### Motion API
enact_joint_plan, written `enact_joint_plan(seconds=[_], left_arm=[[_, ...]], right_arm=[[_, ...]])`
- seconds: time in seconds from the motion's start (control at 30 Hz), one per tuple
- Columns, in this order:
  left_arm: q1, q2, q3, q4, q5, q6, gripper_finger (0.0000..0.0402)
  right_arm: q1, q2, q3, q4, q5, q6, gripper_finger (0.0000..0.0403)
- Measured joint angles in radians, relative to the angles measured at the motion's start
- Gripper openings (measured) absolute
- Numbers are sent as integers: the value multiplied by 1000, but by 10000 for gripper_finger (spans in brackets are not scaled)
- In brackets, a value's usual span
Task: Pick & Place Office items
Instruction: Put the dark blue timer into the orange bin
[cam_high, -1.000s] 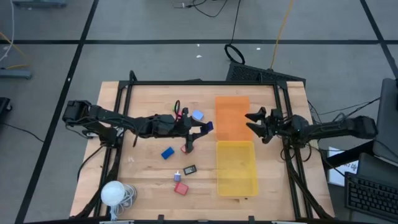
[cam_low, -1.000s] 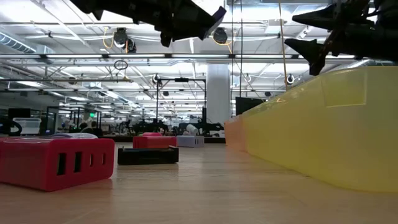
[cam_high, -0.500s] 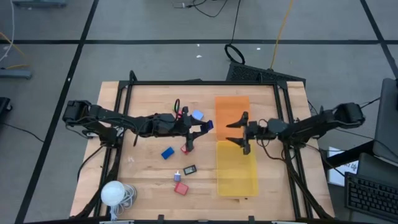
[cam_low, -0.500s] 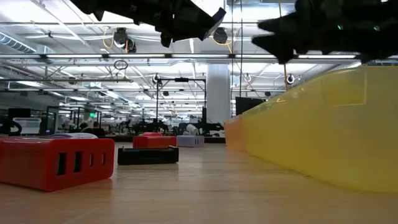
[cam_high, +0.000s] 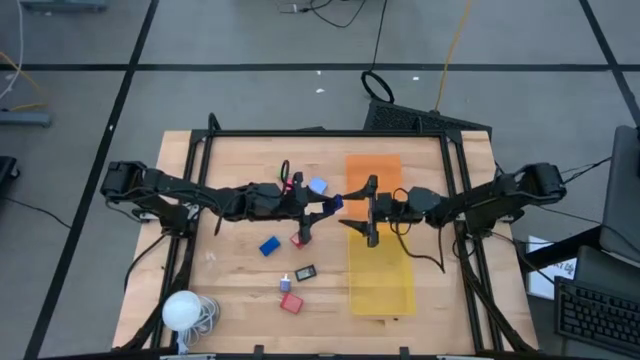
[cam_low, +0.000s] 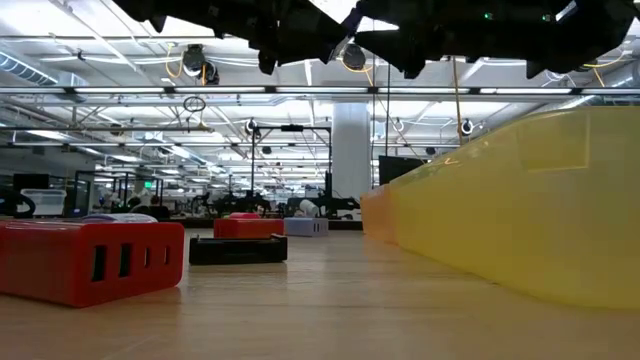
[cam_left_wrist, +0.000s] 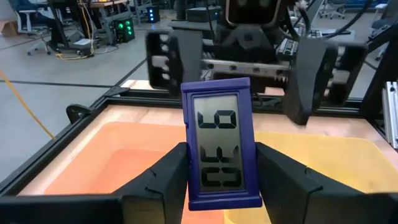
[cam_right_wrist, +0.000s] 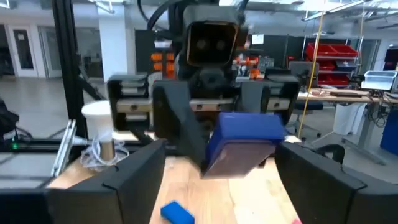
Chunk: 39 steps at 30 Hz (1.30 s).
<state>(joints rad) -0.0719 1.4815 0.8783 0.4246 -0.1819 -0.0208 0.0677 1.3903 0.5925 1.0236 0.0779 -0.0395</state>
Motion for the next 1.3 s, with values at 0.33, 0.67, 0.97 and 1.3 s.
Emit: enact_joint_plan(seconds=[0.33,0.67,0.97,1.3], left_arm=[[-3,0,0,29,54,16,151],[-13,0,0,50,55,35,183],[-13,0,0,48,54,37,90],[-13,0,0,-14,51,-43,17]], right_arm=[[-21,2,48,-32,-5,17,304],[-48,2,49,-34,-109,77,259],[-48,2,49,-57,-109,54,142],[-47,1,49,-104,-108,42,61]])
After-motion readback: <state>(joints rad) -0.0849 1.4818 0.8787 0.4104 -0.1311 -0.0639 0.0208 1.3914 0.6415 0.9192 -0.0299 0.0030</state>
